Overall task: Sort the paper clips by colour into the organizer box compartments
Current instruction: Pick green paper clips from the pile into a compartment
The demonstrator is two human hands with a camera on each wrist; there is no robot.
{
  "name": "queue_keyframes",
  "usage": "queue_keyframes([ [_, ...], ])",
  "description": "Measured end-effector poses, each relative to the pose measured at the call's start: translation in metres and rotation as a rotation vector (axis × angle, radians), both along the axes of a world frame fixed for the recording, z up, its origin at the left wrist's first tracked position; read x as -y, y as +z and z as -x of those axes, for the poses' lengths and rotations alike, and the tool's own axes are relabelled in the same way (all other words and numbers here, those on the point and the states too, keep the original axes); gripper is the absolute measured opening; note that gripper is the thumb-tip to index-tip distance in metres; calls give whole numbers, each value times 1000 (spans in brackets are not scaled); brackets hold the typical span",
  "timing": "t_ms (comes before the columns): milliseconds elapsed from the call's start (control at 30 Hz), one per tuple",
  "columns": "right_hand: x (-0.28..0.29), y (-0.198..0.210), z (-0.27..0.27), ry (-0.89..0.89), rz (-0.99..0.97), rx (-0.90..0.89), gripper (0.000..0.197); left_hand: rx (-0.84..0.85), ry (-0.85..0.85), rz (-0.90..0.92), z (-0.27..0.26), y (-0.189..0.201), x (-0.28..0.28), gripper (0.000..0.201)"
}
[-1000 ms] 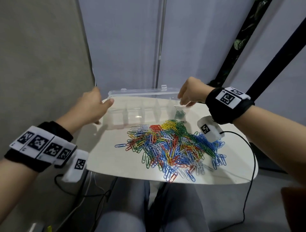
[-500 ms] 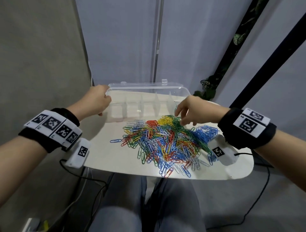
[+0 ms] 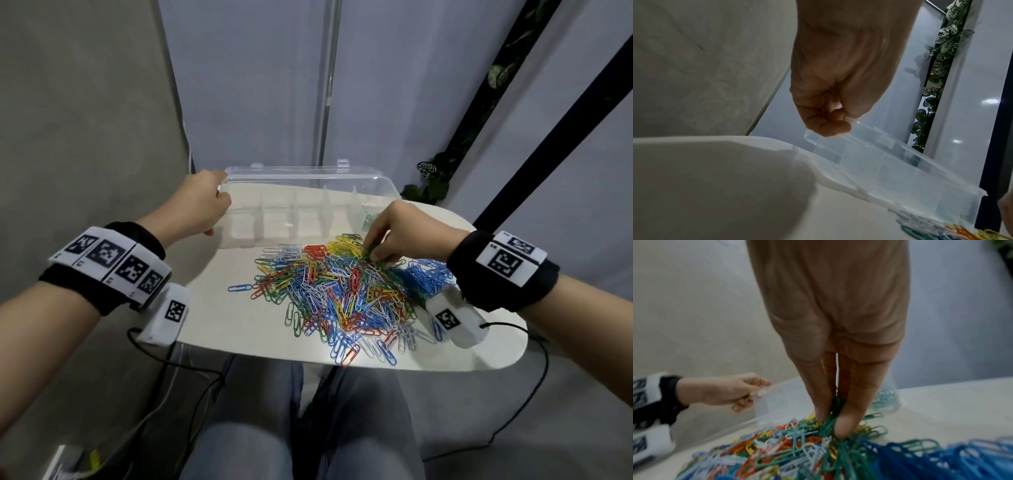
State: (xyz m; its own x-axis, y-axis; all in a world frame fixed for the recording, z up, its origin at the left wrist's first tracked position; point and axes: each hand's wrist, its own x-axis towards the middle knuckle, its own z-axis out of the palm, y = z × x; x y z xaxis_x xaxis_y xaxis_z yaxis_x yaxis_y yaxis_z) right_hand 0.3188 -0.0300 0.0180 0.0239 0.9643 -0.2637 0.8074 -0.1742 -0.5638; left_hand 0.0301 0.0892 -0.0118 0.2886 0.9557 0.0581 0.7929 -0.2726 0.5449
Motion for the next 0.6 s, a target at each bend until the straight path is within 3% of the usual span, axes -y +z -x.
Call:
queue_keyframes([
  [200,5,7,-16,-194,47,-355,23,14,7,8,1,-2,-2,36],
  [433,6,14,-29,-359,128,-646,25,32,9,6,1,-4,-3,43],
  [600,2,32,-30,-379,130,-767,23,36,10,20,1,-3,-4,39],
])
